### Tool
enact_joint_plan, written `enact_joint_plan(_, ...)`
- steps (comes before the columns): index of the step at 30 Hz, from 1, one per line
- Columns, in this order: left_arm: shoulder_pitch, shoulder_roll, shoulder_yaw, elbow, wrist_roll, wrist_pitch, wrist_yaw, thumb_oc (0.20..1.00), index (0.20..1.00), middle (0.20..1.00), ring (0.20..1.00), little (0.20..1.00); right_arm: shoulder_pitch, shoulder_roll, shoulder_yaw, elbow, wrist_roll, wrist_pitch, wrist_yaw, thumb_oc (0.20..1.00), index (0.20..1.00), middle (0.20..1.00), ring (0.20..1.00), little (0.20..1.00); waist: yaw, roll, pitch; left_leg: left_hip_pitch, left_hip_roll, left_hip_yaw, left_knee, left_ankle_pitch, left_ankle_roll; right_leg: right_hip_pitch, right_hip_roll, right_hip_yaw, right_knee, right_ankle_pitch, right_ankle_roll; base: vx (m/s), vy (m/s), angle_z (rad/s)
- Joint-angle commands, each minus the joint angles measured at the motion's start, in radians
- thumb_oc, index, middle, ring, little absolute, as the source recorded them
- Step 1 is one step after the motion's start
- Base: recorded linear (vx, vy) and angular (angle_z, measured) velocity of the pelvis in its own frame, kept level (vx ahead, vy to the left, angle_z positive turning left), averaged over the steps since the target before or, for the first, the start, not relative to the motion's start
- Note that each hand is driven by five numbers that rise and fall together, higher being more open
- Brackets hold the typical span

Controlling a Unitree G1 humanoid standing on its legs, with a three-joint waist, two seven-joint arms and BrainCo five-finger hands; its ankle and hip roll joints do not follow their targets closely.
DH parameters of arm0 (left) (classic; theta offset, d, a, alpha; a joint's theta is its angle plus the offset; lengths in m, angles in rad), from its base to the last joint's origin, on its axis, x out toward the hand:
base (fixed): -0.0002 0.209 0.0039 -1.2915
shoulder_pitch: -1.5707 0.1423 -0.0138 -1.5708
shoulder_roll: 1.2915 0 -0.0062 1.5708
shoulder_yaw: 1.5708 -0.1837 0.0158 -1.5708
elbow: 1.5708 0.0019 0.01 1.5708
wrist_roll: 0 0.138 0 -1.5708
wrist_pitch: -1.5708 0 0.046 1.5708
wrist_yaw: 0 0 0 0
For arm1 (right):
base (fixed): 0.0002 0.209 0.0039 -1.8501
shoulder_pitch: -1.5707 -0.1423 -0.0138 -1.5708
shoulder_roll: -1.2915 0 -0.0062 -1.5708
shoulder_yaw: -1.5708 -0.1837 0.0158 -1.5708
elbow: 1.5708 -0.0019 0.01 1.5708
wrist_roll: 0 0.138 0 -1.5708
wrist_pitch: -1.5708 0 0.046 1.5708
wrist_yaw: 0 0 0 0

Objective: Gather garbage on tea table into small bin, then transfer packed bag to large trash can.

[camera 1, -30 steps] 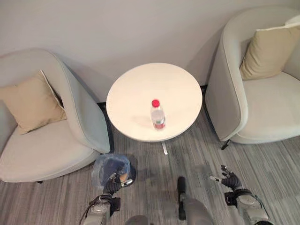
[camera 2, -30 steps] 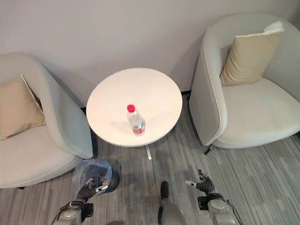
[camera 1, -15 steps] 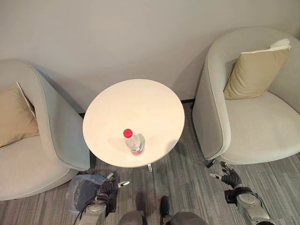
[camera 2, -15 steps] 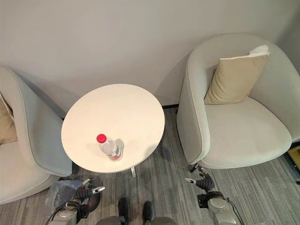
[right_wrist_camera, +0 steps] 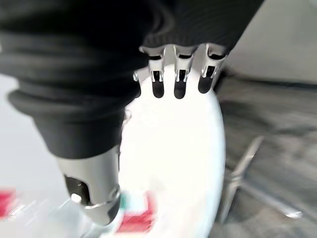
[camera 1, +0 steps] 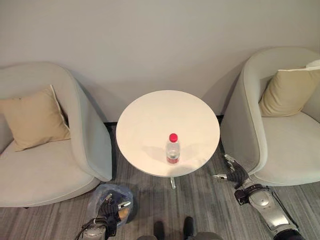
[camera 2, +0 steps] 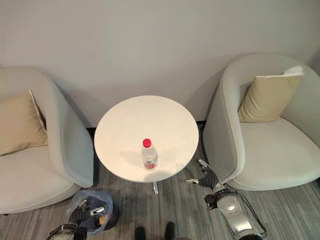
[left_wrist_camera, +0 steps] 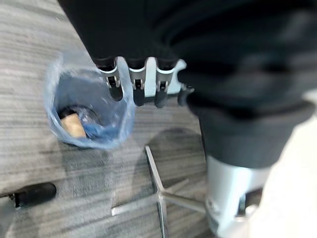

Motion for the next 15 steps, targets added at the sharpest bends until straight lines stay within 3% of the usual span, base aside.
enact_joint_plan(1,-0.030,0.028,0.025,-0.033,0.024,-0.043,-0.004,1.000,1.000,1.000,1.000,1.000,-0.081,-0.043,0.030,-0.049,-0.065,-0.058,0.021,1.000,1.000,1.000,1.000,1.000,0.018,-0.042,0.004,0.005,0.044,0.009,0.076,-0.085,-0.038,0.057,-0.113,0.036,0.030,-0.136,0.118,0.02,-0.022,0.10)
enact_joint_plan(8,-0.019,0.020,-0.005,-0.037,0.032,-0.047,-0.011,1.000,1.000,1.000,1.000,1.000,-0.208,-0.036,0.153,-0.025,-0.170,-0.057,0.010,1.000,1.000,1.000,1.000,1.000,0.045,-0.032,0.006,0.023,0.050,-0.008,0.050,-0.073,-0.042,0.082,-0.108,0.011,0.007,-0.137,0.117,0.03,-0.011,0.08)
enact_joint_plan(15,-0.001,0.023,-0.017,-0.053,0.016,-0.050,-0.010,1.000,1.000,1.000,1.000,1.000,-0.272,0.025,0.184,0.070,-0.160,-0.038,-0.029,1.000,1.000,1.000,1.000,1.000,0.076,-0.026,0.023,0.010,0.047,-0.031,0.046,-0.066,-0.041,0.081,-0.109,-0.017,0.005,-0.139,0.117,-0.01,0.010,0.14)
